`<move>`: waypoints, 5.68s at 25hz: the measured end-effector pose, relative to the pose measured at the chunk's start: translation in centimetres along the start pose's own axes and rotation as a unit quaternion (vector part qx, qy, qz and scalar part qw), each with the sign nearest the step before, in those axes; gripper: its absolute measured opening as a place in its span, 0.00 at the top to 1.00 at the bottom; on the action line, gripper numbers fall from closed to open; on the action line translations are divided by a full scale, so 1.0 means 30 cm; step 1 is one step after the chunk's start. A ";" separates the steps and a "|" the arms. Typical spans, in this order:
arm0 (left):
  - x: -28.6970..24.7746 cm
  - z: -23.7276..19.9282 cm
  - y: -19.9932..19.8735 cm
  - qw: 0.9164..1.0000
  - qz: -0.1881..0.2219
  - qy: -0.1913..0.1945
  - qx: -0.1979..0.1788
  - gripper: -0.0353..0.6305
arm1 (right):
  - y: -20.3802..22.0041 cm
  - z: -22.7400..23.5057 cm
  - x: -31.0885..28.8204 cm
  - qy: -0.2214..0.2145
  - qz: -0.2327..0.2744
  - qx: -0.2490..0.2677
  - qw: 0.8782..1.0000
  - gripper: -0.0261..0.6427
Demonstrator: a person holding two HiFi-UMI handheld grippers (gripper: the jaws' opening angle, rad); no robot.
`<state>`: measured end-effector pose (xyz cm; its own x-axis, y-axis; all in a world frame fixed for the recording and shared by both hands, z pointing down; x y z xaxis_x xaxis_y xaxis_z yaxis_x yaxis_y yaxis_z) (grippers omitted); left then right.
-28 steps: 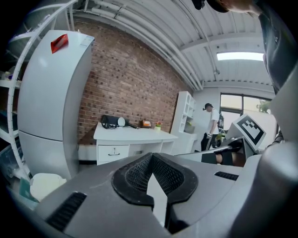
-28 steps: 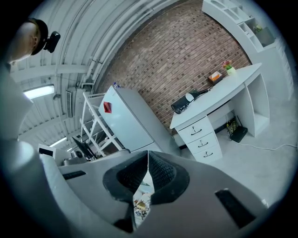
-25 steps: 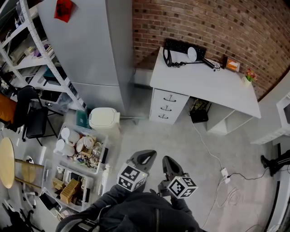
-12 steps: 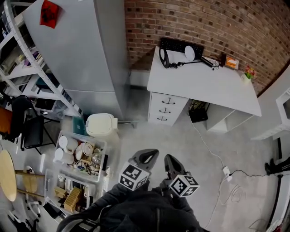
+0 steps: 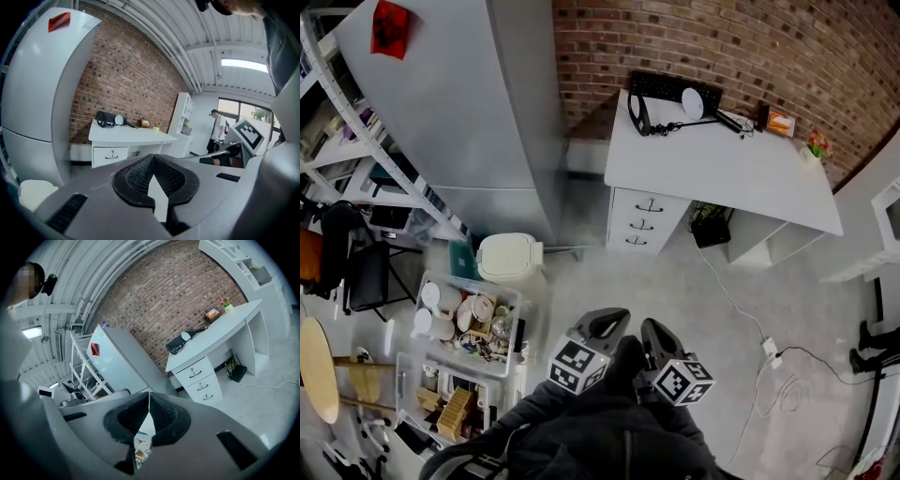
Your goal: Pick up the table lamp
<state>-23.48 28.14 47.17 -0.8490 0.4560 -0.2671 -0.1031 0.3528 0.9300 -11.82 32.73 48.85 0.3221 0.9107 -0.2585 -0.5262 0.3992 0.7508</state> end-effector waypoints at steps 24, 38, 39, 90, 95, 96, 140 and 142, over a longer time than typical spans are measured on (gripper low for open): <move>-0.163 -0.094 -0.034 1.000 -0.016 -0.007 0.021 0.94 | -0.096 0.115 -0.144 -0.006 -0.016 -0.040 0.999 0.94; -0.441 -0.206 -0.156 1.000 -0.018 -0.013 0.019 0.94 | -0.321 0.277 -0.334 -0.016 -0.023 -0.039 0.999 0.94; -0.461 -0.215 -0.164 1.000 -0.018 -0.014 0.020 0.94 | -0.338 0.292 -0.347 -0.016 -0.022 -0.038 0.999 0.94; -1.067 -0.288 -0.321 0.997 -0.012 -0.030 0.067 0.94 | -0.757 0.748 -0.518 -0.014 -0.007 -0.032 0.999 0.94; -1.086 -0.308 -0.331 0.997 -0.012 -0.035 0.073 0.94 | -0.773 0.768 -0.535 -0.011 -0.009 -0.038 0.999 0.94; -1.096 -0.312 -0.337 0.997 -0.013 -0.034 0.073 0.94 | -0.782 0.774 -0.544 -0.011 -0.009 -0.039 0.999 0.94; -1.665 -0.874 -0.749 0.999 0.010 -0.019 0.048 0.94 | -1.280 1.023 -1.212 -0.003 0.014 -0.046 0.999 0.94; -1.686 -0.895 -0.758 0.999 0.011 -0.016 0.046 0.94 | -1.295 1.036 -1.233 -0.001 0.019 -0.044 0.999 0.94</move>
<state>7.89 -24.88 46.32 -0.8328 0.4907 -0.2561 -0.0352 0.4147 0.9093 21.16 -19.77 48.12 0.3014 0.9253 -0.2301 -0.6056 0.3721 0.7034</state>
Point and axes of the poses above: the fingertips, and each gripper's own axes: x backward along the fingers, z to its right, y out of its underside, the point moved 6 cm from there along x, backward along the fingers, and after that the axes turned 1 degree about z, right-handed, at the moved point
